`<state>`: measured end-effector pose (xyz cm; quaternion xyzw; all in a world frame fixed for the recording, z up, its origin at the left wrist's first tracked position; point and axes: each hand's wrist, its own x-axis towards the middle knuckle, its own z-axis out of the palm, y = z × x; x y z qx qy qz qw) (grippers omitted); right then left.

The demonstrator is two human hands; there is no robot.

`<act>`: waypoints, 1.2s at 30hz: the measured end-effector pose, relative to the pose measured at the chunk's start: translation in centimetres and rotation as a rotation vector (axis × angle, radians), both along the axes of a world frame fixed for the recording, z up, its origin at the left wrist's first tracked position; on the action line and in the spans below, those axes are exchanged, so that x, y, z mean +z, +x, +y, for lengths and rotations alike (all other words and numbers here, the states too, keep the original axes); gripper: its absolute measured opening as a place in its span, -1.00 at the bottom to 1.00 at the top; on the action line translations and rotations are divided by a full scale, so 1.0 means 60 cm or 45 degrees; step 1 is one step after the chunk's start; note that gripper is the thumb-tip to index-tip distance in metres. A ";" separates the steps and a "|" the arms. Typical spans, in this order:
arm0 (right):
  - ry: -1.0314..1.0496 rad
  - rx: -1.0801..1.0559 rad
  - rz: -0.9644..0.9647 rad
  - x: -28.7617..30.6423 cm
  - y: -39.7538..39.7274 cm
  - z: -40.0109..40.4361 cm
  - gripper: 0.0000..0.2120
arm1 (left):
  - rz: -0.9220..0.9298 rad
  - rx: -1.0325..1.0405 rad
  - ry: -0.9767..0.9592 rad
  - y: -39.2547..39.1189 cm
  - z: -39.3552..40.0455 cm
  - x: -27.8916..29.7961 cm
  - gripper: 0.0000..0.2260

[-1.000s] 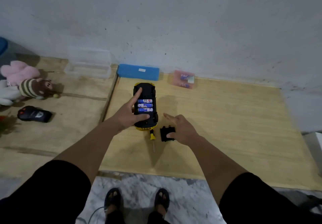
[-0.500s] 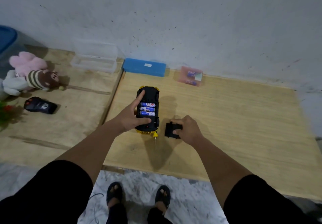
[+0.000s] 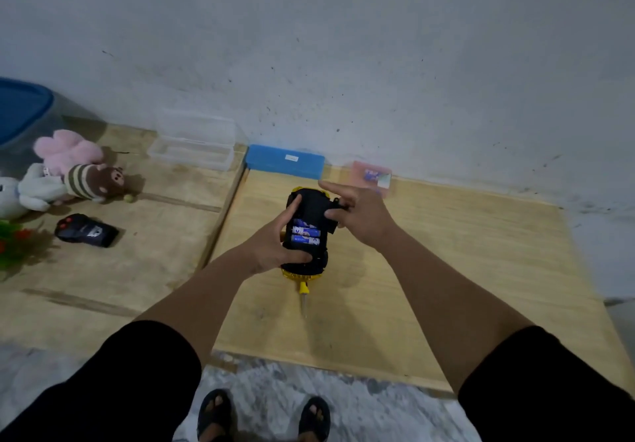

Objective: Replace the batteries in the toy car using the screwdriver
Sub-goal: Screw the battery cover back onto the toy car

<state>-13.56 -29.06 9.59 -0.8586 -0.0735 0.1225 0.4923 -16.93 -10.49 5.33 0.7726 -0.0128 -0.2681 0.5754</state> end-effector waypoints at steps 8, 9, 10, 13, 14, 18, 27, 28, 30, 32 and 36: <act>-0.180 0.139 -0.105 -0.010 -0.006 0.033 -0.52 | -0.051 -0.016 -0.069 0.007 0.009 0.016 -0.06; -0.180 0.143 -0.110 -0.009 -0.007 0.036 -0.53 | -0.052 -0.011 -0.076 0.007 0.011 0.016 -0.06; -0.180 0.145 -0.113 -0.008 -0.007 0.038 -0.53 | -0.052 -0.008 -0.080 0.007 0.013 0.017 -0.06; -0.184 0.163 -0.110 -0.006 -0.007 0.041 -0.54 | -0.043 -0.006 -0.089 0.007 0.017 0.017 -0.06; -0.180 0.173 -0.097 -0.006 -0.006 0.040 -0.55 | -0.035 -0.007 -0.093 0.006 0.018 0.017 -0.06; -0.180 0.203 -0.079 -0.006 -0.008 0.040 -0.57 | -0.028 -0.006 -0.098 0.004 0.018 0.016 -0.06; -0.338 0.075 -0.253 -0.008 -0.013 0.054 -0.55 | -0.047 0.041 -0.179 0.009 0.011 0.023 -0.06; -0.373 0.038 -0.297 -0.010 -0.013 0.054 -0.55 | -0.060 0.038 -0.177 0.011 0.012 0.024 -0.06; -0.440 0.008 -0.362 -0.011 -0.013 0.052 -0.52 | -0.078 0.030 -0.179 0.011 0.013 0.025 -0.07; -0.445 0.008 -0.354 -0.011 -0.014 0.050 -0.45 | -0.094 0.021 -0.196 0.010 0.015 0.025 -0.07; -0.207 0.031 -0.103 -0.011 -0.011 0.046 -0.33 | -0.092 0.003 -0.234 0.008 0.017 0.028 -0.04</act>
